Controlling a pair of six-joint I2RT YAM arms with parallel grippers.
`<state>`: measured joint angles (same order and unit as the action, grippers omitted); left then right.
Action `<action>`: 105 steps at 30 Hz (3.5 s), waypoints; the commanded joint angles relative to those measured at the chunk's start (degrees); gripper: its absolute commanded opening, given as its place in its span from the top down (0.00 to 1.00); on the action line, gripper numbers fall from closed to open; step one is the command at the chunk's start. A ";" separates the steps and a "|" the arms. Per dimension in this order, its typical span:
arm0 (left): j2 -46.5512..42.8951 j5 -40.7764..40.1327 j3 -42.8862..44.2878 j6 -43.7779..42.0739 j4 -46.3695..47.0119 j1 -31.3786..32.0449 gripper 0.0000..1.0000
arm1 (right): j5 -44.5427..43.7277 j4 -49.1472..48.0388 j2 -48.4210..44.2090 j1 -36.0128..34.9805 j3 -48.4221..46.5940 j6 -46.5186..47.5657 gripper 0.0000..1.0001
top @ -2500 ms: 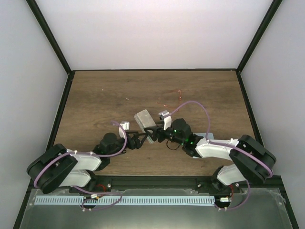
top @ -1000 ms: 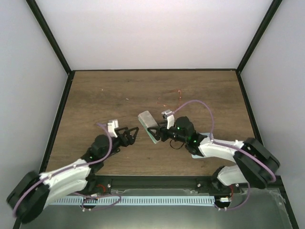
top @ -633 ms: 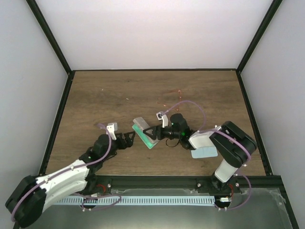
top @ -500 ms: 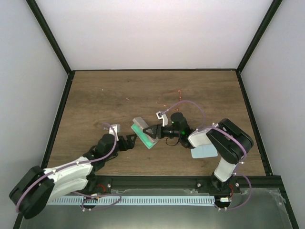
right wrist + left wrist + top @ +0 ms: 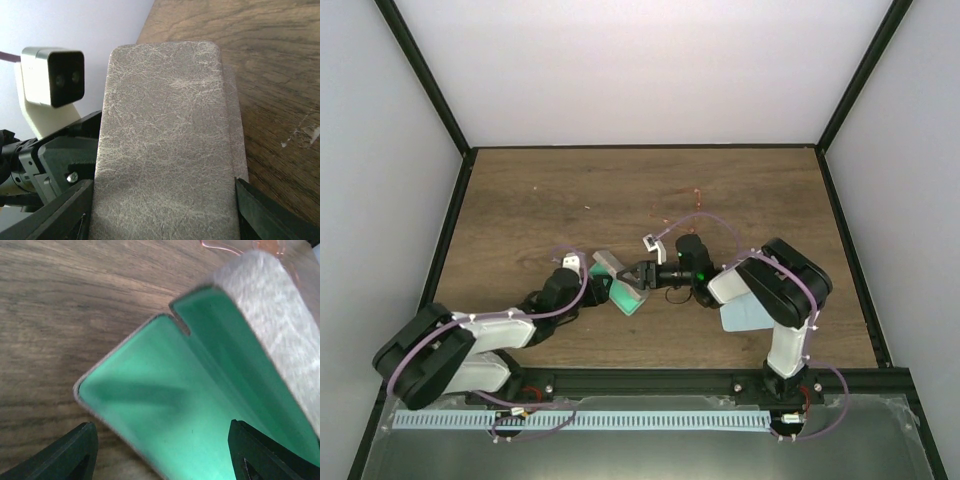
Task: Organize the sunglasses
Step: Place the sunglasses case at the center of the board, then move the sunglasses case to the center of the board.
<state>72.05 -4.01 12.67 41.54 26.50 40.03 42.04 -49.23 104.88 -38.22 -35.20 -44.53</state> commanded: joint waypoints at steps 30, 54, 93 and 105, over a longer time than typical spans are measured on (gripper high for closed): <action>15.56 -2.86 6.86 0.32 -0.08 -0.22 0.26 | -15.10 16.07 -9.23 1.20 -2.76 10.99 0.05; 5.09 -11.04 0.52 1.82 -7.88 -0.16 0.26 | -26.63 18.73 -27.01 -10.92 7.87 13.45 0.08; 24.59 -12.41 9.13 0.54 -1.97 -0.16 0.25 | -45.89 16.44 -13.72 -27.67 5.38 10.08 0.61; 25.81 -12.94 9.39 0.53 -1.89 -0.15 0.25 | -43.46 15.71 -8.86 -21.34 3.48 11.37 0.60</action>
<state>94.43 -19.16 23.59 41.25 34.33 39.97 -1.43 -33.06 94.91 -61.23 -29.39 -34.52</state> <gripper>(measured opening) 0.746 0.398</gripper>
